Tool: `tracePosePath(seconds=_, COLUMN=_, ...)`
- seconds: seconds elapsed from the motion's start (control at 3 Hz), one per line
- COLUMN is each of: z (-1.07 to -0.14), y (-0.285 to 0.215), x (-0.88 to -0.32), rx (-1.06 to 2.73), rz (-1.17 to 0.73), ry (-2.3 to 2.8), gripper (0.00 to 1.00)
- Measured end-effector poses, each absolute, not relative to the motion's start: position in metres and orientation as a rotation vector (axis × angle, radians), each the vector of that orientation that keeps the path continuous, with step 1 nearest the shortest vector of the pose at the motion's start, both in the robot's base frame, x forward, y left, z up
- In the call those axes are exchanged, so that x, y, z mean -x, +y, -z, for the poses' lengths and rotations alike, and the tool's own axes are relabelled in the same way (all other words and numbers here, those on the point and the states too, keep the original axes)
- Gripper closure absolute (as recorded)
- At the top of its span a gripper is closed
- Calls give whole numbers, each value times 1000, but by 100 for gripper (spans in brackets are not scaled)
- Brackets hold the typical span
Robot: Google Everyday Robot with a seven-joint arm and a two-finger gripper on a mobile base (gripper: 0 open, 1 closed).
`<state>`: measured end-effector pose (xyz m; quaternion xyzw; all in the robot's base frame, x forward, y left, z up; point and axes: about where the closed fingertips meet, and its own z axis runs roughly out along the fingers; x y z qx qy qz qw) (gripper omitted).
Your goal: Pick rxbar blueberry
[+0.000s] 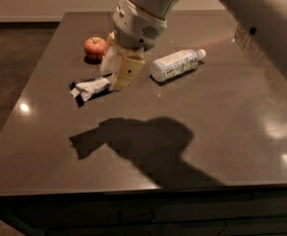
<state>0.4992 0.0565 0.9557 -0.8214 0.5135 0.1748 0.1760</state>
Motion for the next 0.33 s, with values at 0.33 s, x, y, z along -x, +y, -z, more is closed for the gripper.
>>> tracePosePath(seconds=0.33, z=-956, y=62, x=-502, rx=2313, rz=-485, ry=1449, gripper=100)
